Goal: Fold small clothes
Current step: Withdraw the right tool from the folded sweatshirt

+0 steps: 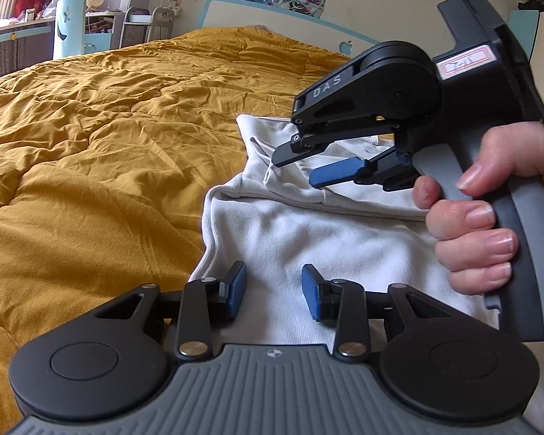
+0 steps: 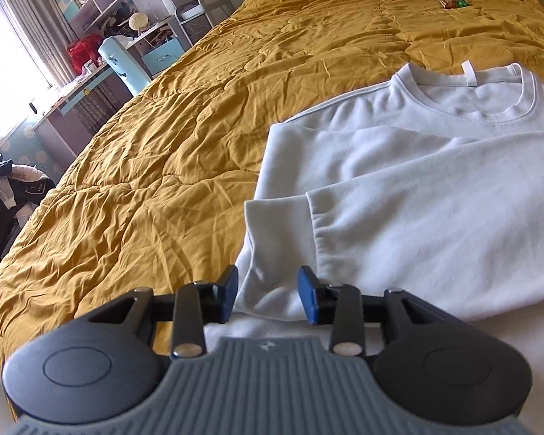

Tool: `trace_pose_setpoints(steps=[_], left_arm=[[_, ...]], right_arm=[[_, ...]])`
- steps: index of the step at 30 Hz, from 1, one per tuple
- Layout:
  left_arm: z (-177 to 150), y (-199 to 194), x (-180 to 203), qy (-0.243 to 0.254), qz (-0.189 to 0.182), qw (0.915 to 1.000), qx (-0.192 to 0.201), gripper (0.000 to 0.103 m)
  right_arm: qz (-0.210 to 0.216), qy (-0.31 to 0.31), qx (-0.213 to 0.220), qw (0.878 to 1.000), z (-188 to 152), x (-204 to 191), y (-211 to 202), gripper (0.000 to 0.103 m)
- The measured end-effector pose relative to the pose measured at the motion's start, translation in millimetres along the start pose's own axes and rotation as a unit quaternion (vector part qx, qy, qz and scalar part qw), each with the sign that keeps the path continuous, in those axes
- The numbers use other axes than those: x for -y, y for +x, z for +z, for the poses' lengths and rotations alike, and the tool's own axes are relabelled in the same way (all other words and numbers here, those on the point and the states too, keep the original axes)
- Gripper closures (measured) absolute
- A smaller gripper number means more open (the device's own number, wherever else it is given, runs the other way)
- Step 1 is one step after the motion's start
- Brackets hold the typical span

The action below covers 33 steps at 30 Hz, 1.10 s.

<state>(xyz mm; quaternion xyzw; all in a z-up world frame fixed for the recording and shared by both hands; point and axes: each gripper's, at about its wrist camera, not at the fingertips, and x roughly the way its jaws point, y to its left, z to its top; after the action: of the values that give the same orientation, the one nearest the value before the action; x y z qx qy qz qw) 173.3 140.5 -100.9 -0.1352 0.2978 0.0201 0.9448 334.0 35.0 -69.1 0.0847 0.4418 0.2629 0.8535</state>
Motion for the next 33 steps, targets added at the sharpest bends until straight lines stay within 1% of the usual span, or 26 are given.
trace_pose_setpoints(steps=[1,3,5,8,11,13,14,16,18,20,22,23,25,26,27,28,29,30,31,33], left_arm=[[0,0,0,0.000,0.000,1.0000,0.000,0.061],[-1,-1,-1,-0.002,-0.003,1.0000,0.002,0.061],[-1,-2,-2,-0.005,-0.005,1.0000,0.003,0.061],[0,-2,-1,-0.004,-0.004,1.0000,0.001,0.061],[4,-2,-4,-0.016,-0.010,0.9998,-0.007,0.061],[5,-4,-7,-0.028,-0.022,0.9994,-0.007,0.059],[6,-6,-9,-0.034,-0.026,0.9991,-0.007,0.059],[7,-10,-11,-0.042,-0.030,0.9987,-0.005,0.059],[9,-16,-9,-0.045,-0.029,0.9986,-0.003,0.059],[12,-22,-5,-0.034,-0.024,0.9991,-0.001,0.059],[16,-29,2,-0.014,-0.016,0.9998,-0.002,0.059],[18,-34,5,-0.009,-0.012,0.9999,-0.002,0.059],[23,-46,10,0.000,-0.004,1.0000,0.004,0.059],[25,-55,11,0.006,-0.005,0.9999,0.009,0.059],[26,-64,11,0.010,-0.009,0.9998,0.014,0.059],[28,-73,9,0.003,-0.019,0.9997,0.014,0.059],[30,-79,6,-0.010,-0.033,0.9993,0.011,0.059],[32,-87,0,-0.027,-0.054,0.9982,0.001,0.059],[34,-92,-5,-0.039,-0.070,0.9967,-0.012,0.059],[36,-103,-15,-0.053,-0.087,0.9940,-0.039,0.059]], right_arm=[[0.003,-0.006,0.007,1.000,-1,1,-9,0.070],[0.005,-0.019,0.035,0.999,-5,6,-36,0.070],[-0.003,-0.024,0.066,0.998,-11,14,-64,0.070],[-0.019,0.003,0.108,0.994,-25,37,-123,0.070],[-0.035,0.030,0.141,0.989,-45,62,-183,0.067],[-0.060,0.027,0.162,0.985,-59,75,-217,0.060],[-0.085,0.017,0.172,0.981,-68,83,-238,0.058],[-0.121,0.003,0.182,0.976,-82,96,-266,0.057],[-0.142,0.008,0.181,0.973,-98,118,-295,0.055],[-0.147,0.027,0.168,0.974,-113,138,-315,0.055],[-0.149,0.039,0.151,0.977,-134,157,-334,0.051],[-0.143,0.035,0.141,0.979,-141,161,-339,0.044],[-0.130,0.008,0.116,0.985,-165,167,-349,0.043],[-0.132,-0.003,0.109,0.985,-172,168,-353,0.043],[-0.143,-0.018,0.100,0.985,-181,169,-355,0.041],[-0.155,-0.027,0.093,0.983,-188,170,-356,0.040],[-0.162,-0.030,0.087,0.982,-193,173,-358,0.035],[-0.165,-0.033,0.077,0.983,-198,179,-362,0.032],[-0.163,-0.034,0.067,0.984,-203,189,-366,0.032],[-0.163,-0.018,0.055,0.985,-207,205,-373,0.032]])
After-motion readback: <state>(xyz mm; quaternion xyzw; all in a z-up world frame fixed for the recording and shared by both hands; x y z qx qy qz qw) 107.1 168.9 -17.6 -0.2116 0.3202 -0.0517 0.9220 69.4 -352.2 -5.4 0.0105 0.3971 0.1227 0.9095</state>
